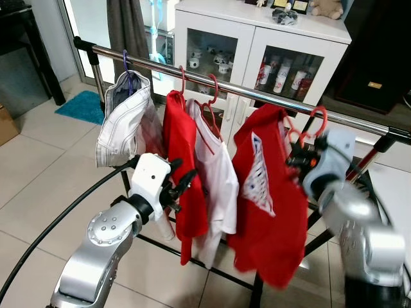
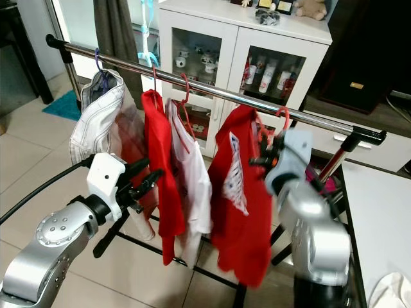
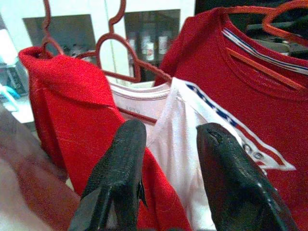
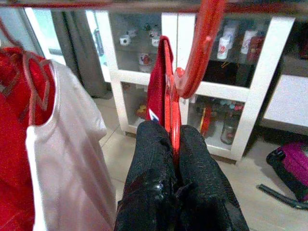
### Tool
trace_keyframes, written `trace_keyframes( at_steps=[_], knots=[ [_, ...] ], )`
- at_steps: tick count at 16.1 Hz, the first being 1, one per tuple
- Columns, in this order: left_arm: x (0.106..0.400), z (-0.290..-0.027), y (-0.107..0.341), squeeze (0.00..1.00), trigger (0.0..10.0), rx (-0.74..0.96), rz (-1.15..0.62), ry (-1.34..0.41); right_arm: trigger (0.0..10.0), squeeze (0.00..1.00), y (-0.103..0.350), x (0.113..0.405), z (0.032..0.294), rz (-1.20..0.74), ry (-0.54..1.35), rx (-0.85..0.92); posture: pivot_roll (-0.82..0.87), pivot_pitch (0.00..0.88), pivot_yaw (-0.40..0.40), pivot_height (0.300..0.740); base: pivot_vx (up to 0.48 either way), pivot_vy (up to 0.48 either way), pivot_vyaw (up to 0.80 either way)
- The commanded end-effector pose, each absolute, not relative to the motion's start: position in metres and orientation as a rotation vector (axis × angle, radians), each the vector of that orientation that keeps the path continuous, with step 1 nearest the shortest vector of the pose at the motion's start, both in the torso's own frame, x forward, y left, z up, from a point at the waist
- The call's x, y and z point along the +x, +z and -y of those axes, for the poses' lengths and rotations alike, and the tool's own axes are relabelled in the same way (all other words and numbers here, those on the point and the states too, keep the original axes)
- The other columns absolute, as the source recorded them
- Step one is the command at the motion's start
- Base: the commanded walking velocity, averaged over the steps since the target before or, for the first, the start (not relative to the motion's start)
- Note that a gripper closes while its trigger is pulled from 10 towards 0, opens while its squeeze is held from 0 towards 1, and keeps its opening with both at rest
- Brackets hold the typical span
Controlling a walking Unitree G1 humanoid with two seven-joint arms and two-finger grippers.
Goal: Hang hanger
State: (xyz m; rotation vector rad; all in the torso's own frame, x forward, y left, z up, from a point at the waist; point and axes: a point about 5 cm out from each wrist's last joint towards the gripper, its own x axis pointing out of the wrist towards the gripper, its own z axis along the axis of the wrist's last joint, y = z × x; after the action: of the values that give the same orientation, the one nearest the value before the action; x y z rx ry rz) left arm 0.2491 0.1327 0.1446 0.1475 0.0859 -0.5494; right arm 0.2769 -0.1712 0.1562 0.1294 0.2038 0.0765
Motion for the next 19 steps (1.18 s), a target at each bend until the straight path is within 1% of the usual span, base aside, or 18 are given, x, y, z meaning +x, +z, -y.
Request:
trace_keyframes(
  at_steps=[1, 3, 7, 9, 10, 13, 19],
  knots=[
    [0.249, -0.135, 0.142, 0.00, 10.0, 0.140, -0.103, -0.531, 0.0, 0.00, 0.165, 0.276, 0.172, -0.149, 0.080, 0.100, -0.10, 0.000, -0.077, 0.740, 0.000, 0.000, 0.00],
    [0.245, -0.138, 0.138, 0.00, 10.0, 0.133, -0.109, -0.512, 0.0, 0.00, 0.153, 0.274, 0.171, -0.184, 0.095, 0.055, -0.09, 0.000, -0.086, 0.740, 0.000, 0.000, 0.00],
    [0.243, -0.140, 0.138, 0.00, 10.0, 0.125, -0.109, -0.491, 0.0, 0.00, 0.138, 0.267, 0.171, -0.257, 0.089, 0.036, -0.09, 0.000, -0.090, 0.740, 0.000, 0.000, 0.00],
    [0.243, -0.140, 0.139, 0.00, 10.0, 0.126, -0.107, -0.490, 0.0, 0.00, 0.136, 0.266, 0.170, -0.263, 0.096, 0.037, -0.09, 0.000, -0.095, 0.740, 0.000, 0.000, 0.00],
    [0.241, -0.140, 0.142, 0.00, 10.0, 0.120, -0.102, -0.488, 0.0, 0.00, 0.133, 0.264, 0.165, -0.270, 0.122, 0.046, -0.08, 0.000, -0.102, 0.740, -0.251, 0.000, 0.00],
    [0.239, -0.142, 0.141, 0.00, 10.0, 0.113, -0.104, -0.476, 0.0, 0.00, 0.131, 0.263, 0.165, -0.273, 0.117, 0.052, -0.08, 0.000, -0.102, 0.740, -0.251, 0.000, 0.00],
    [0.242, -0.142, 0.144, 0.00, 10.0, 0.108, -0.106, -0.485, 0.0, 0.00, 0.133, 0.260, 0.168, -0.262, 0.090, 0.058, -0.09, 0.000, -0.078, 0.740, -0.250, 0.000, 0.00]
  ],
)
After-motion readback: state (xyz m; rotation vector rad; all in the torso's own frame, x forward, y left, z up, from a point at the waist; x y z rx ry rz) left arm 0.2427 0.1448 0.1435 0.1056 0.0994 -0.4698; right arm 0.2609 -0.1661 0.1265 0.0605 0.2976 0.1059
